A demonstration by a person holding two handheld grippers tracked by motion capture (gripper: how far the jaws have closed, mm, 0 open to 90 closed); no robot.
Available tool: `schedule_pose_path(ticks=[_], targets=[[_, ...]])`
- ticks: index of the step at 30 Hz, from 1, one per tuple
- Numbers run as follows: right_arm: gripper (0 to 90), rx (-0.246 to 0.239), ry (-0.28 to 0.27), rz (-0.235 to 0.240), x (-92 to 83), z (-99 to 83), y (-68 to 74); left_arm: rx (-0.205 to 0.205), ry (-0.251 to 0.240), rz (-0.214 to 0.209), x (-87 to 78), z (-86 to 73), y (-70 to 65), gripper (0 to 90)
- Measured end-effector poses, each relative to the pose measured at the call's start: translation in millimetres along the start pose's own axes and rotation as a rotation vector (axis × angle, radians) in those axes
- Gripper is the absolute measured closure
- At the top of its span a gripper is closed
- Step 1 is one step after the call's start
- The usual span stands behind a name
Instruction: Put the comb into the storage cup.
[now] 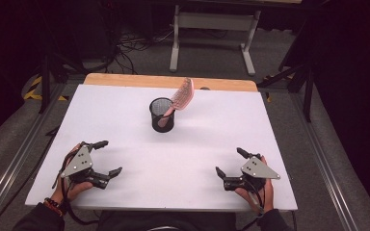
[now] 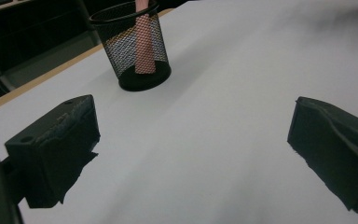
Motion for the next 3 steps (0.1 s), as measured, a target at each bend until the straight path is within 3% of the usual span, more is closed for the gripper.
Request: schedule_pose_path(ticks=[3], targets=[[4.6,-0.011,-0.005,0.003,-0.5,1.6,1.3,0.003,0.007,0.002,0.8,-0.2,0.1,3.0]])
Point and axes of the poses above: each handheld gripper's, and its own axes: x roughly forward along the jaws, z roughly out of its top, y roughly to its left, the point moved 5 cm from there along x, roughly forward along the jaws, and after that the axes turned 11 degrees about -y, right-handed, at the moved point
